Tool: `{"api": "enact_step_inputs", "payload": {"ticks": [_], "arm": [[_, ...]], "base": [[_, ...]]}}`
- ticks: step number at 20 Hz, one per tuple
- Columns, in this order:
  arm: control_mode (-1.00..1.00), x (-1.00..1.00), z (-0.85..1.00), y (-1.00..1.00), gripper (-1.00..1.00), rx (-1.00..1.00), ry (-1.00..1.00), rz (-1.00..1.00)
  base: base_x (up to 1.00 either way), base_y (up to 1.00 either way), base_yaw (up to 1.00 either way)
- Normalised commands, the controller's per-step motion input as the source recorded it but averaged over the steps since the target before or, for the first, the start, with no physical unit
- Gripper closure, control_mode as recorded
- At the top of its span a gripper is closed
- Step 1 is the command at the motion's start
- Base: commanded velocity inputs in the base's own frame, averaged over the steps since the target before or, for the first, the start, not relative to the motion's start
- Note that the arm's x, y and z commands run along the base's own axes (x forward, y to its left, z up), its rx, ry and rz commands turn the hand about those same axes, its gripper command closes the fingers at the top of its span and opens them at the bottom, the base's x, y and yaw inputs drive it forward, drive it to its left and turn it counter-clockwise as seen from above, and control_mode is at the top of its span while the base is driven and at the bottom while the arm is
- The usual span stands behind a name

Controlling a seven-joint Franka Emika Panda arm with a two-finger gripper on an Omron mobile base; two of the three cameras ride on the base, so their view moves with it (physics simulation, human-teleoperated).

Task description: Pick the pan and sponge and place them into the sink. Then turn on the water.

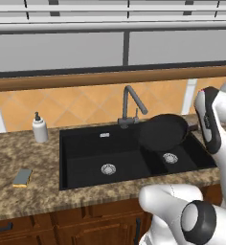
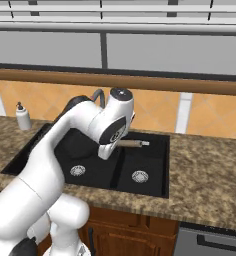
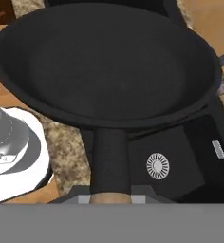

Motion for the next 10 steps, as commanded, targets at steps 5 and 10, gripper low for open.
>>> {"api": "enact_step_inputs", "payload": {"ticks": [5, 10], "arm": [[-1.00, 0.13, 0.47, 1.00, 1.00, -0.19, 0.16, 0.23], [-1.00, 0.06, 0.40, 1.00, 1.00, -0.16, 0.09, 0.15]], "base": [[0.00, 0.00, 0.00], [0.00, 0.00, 0.00]]}}
